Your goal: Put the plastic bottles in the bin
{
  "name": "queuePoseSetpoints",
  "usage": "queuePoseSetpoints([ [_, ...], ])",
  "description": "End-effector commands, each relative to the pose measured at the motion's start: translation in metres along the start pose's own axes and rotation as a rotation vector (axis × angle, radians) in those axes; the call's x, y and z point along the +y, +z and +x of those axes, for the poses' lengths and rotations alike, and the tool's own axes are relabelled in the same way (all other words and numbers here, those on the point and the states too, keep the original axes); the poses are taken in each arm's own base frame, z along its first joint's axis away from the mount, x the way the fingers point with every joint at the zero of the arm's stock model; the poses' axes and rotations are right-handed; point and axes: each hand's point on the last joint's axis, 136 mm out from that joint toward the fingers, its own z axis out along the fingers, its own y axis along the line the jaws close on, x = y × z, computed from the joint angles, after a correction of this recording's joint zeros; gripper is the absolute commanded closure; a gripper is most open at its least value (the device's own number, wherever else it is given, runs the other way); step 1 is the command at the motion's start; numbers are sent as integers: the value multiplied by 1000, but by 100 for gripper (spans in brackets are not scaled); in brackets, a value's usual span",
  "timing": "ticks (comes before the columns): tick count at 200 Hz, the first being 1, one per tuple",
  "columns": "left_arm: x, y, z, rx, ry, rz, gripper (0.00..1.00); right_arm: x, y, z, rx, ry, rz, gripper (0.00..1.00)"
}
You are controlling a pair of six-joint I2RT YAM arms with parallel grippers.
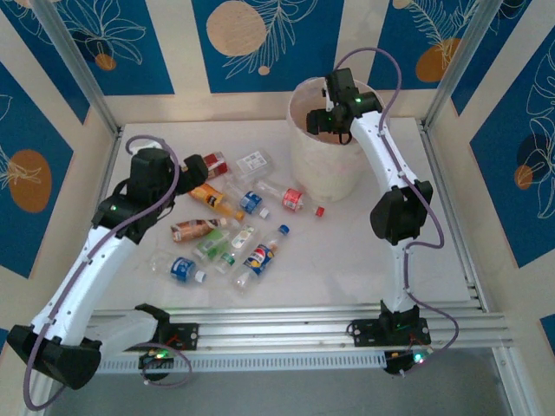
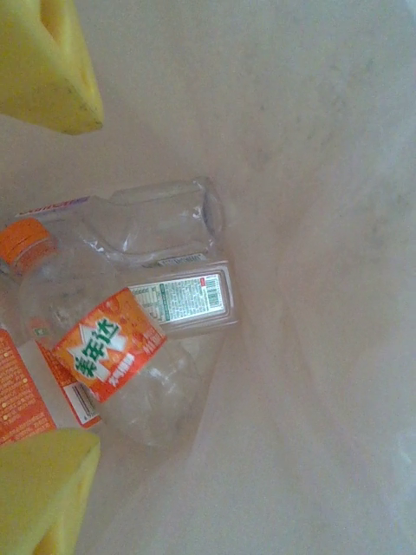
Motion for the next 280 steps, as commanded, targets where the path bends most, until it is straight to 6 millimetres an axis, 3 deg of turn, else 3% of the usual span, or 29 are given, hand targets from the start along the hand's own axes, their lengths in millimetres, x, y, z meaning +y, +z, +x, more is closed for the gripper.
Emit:
queuePoseSetpoints([
  [1,39,-12,20,31,-80,-126,1,-1,-46,-19,-91,7,-25,8],
  [19,61,-17,40,66,-132,-192,0,-1,-54,-21,-113,19,-26,0],
  [59,102,-26,89,160,-235,-309,0,-3,-70,-26,-160,44,-29,1],
  [111,132,-19,158,293,-405,-359,0,-7,-83,-29,-187,68,-9,1],
  [127,141,-18,172,308,-435,-383,1,-6,-89,-29,-202,67,-13,1],
  [235,167,10,196,364,-473,-444,1,9,-102,-25,-240,39,-24,1],
  [280,172,24,203,394,-497,-445,7,15,-104,-24,-243,28,-27,1],
])
